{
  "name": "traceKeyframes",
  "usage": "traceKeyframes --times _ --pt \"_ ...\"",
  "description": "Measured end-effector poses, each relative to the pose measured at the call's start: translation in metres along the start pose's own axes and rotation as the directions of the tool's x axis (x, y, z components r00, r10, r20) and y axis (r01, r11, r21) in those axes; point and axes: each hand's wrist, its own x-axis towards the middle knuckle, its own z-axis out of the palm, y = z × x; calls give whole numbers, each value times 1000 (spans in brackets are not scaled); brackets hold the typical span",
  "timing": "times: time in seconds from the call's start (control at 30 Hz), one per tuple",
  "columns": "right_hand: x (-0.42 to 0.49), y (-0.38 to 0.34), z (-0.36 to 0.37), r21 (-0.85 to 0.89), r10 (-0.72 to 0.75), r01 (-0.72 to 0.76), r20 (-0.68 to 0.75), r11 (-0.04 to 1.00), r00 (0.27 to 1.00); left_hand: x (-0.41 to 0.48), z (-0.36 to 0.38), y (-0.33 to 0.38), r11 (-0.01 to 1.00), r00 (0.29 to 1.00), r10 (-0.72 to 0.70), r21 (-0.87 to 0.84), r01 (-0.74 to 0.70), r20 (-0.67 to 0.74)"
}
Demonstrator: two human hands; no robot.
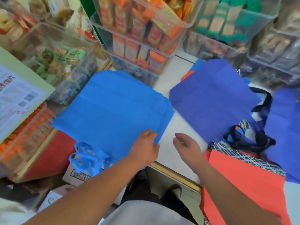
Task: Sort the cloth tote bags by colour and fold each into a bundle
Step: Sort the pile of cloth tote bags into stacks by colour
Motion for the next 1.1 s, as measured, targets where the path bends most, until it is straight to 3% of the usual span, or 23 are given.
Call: traceKeyframes --times 0.07,0.23,0.4,0.5,0.6,0.63,0.77,0.87,0.93,0.97,1.03,1.1 --pt "-8 28 -38 -49 -20 14 -121 999 992 14 20 32 990 998 2 -139 8 69" --pt "-28 103 -125 -255 6 -87 -302 963 953 66 68 104 914 968 -128 -353 199 215" --pt "-19 161 -157 -391 41 -119 -204 913 978 104 108 151 579 858 -438 -646 498 269" --pt "-16 174 -165 -387 80 -116 -109 915 991 118 125 168 374 798 -529 -766 524 288" --pt "-14 181 -175 -349 113 -134 -79 928 990 129 132 185 241 801 -510 -842 482 313" --pt "-14 184 -178 -345 111 -128 -67 930 991 131 133 190 254 816 -511 -859 444 271" --pt "-20 188 -189 -270 122 -122 -14 955 992 134 117 198 515 824 -557 -822 244 -105" --pt "-24 181 -199 -124 152 -150 6 981 988 127 86 200 631 830 -523 -743 224 -194" --pt "-25 166 -202 -14 105 -106 -48 994 993 115 69 205 621 847 -501 -755 209 -177" --pt "-25 155 -202 34 61 -58 -108 998 992 107 65 210 532 854 -504 -825 190 -128" --pt "-21 127 -203 160 -1 40 -236 986 972 85 62 222 216 860 -510 -964 157 25" --pt "-13 96 -207 387 7 115 -301 915 954 64 68 231 27 843 -526 -988 150 114"
